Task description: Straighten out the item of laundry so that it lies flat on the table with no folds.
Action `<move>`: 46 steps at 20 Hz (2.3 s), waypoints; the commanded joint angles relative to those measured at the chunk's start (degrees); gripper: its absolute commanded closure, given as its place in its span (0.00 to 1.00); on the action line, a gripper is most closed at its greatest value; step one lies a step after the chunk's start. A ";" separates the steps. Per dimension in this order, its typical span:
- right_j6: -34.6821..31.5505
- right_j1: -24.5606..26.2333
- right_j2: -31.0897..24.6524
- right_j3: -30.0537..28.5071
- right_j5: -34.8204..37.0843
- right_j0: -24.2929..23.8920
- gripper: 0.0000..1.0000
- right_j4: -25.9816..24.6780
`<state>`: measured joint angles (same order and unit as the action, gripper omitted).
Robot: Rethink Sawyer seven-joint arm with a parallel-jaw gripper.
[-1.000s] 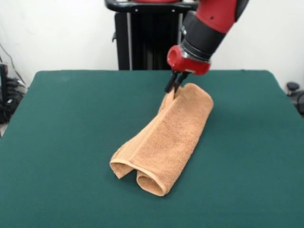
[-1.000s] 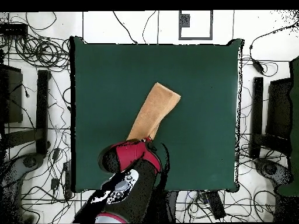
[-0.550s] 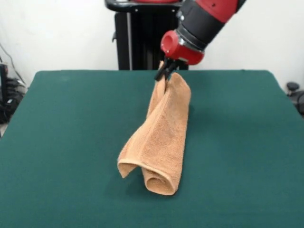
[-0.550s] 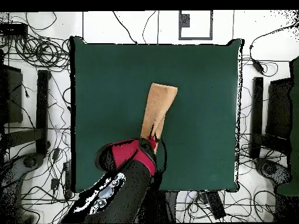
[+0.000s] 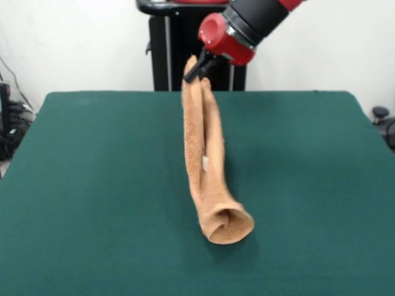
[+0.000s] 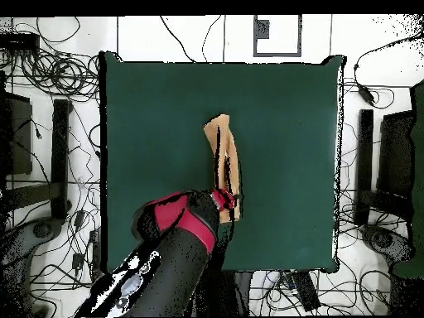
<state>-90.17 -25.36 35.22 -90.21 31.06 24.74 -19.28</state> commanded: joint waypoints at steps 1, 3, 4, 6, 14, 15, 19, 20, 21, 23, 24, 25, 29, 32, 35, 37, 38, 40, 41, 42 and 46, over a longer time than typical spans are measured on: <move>-0.52 -2.00 -0.72 4.07 7.05 1.44 1.00 -4.03; -0.22 -2.73 -1.18 4.02 7.27 0.94 1.00 -4.46; -0.24 -3.02 -1.30 4.00 7.45 0.82 1.00 -4.68; -0.27 -3.55 -1.71 4.05 7.79 0.57 1.00 -5.18; -1.23 -5.70 -4.89 3.57 8.25 -1.15 1.00 -4.29; -1.39 -5.87 -5.12 3.60 8.16 -1.31 1.00 -4.14; -2.08 -5.67 -5.47 3.70 6.50 -1.95 1.00 -4.52; -1.64 -5.66 -6.06 3.53 6.17 -2.53 1.00 -4.51; -1.38 -5.69 -6.77 3.28 5.57 -3.20 1.00 -4.36; -2.72 -7.71 -12.62 -0.31 -3.43 -7.95 1.00 -1.74; -3.73 -9.13 -16.70 -2.99 -9.54 -11.28 1.00 0.18; -3.56 -9.47 -22.30 -5.73 -16.13 -16.11 1.00 0.52; -6.62 -4.89 -41.22 -9.96 -41.15 -32.88 1.00 -6.93; -11.86 -0.11 -45.67 -7.51 -51.02 -37.49 1.00 -11.94; -12.37 1.59 -46.28 -5.36 -52.51 -38.49 1.00 -14.60; -11.67 1.32 -45.81 -5.10 -51.02 -38.37 1.00 -15.03; -11.30 1.03 -45.12 -5.18 -50.28 -37.96 1.00 -14.81; -10.25 0.49 -44.02 -5.17 -49.63 -37.21 1.00 -14.76; -10.01 -0.09 -43.48 -5.79 -49.61 -36.75 1.00 -14.72; -9.88 -0.31 -43.59 -5.88 -49.20 -36.85 1.00 -14.80; -9.17 -2.21 -43.07 -7.48 -46.98 -36.43 1.00 -14.65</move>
<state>-90.17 -26.60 1.29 -92.77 -20.27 -14.71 -32.20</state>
